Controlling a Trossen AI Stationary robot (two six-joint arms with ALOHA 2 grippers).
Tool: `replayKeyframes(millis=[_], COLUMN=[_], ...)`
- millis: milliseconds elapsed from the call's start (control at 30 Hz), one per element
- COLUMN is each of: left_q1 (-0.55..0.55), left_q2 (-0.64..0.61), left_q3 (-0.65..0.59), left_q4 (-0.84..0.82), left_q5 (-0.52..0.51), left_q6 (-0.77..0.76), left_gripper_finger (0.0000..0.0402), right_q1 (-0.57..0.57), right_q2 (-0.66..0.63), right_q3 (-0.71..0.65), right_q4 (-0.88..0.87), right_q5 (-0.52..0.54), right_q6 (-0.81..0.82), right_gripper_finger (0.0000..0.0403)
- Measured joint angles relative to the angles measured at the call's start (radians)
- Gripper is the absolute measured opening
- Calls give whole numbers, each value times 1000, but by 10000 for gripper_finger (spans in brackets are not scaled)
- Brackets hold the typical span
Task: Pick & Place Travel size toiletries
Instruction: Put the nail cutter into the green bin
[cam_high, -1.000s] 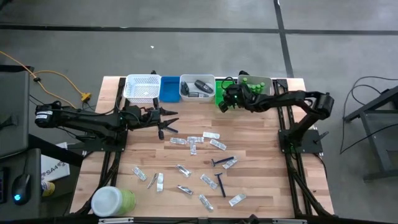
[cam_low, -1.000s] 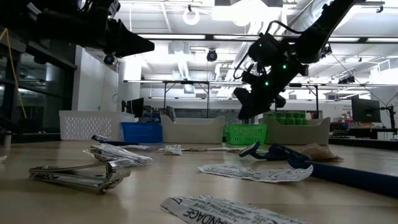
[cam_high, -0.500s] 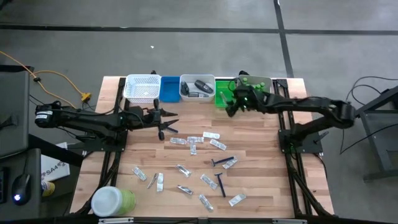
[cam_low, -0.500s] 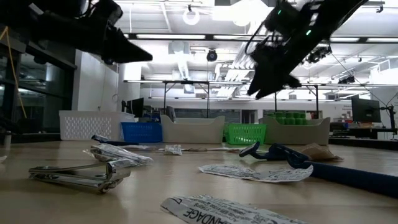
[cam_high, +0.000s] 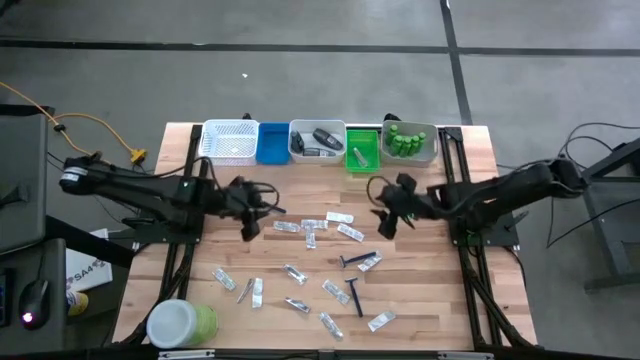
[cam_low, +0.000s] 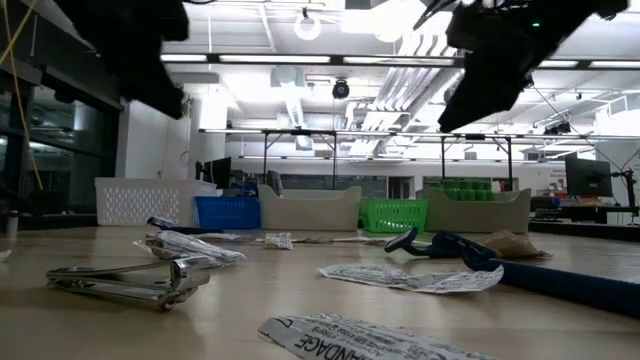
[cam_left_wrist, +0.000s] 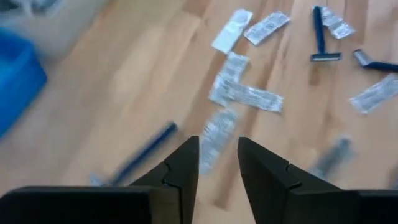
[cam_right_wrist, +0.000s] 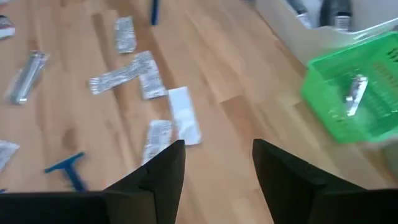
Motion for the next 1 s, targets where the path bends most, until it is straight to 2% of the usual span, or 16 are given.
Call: replayKeyframes(millis=[67,200,400,533,667,867,1000], left_q1=[-67,-181,-260,-267,-267,-267,-267], left_q2=[0,0,61,138,210,284,298], left_q3=[23,36,36,35,35,35,35], left_q4=[-73,-111,-137,-155,-164,-164,-162], left_q5=[-28,-87,-121,-79,7,120,146], left_q6=[-102,-218,-309,-336,-384,-468,-517], left_gripper_finger=[111,111,111,111,111,111,111], right_q1=[60,186,379,471,521,537,534], right_q2=[1,1,2,2,27,98,148], right_q3=[-24,-71,-164,-215,-225,-225,-225], right_q4=[6,39,249,370,397,457,488], right_q5=[45,169,333,390,449,449,430], right_q6=[57,209,346,394,436,456,455], right_gripper_finger=[178,173,171,171,171,171,171])
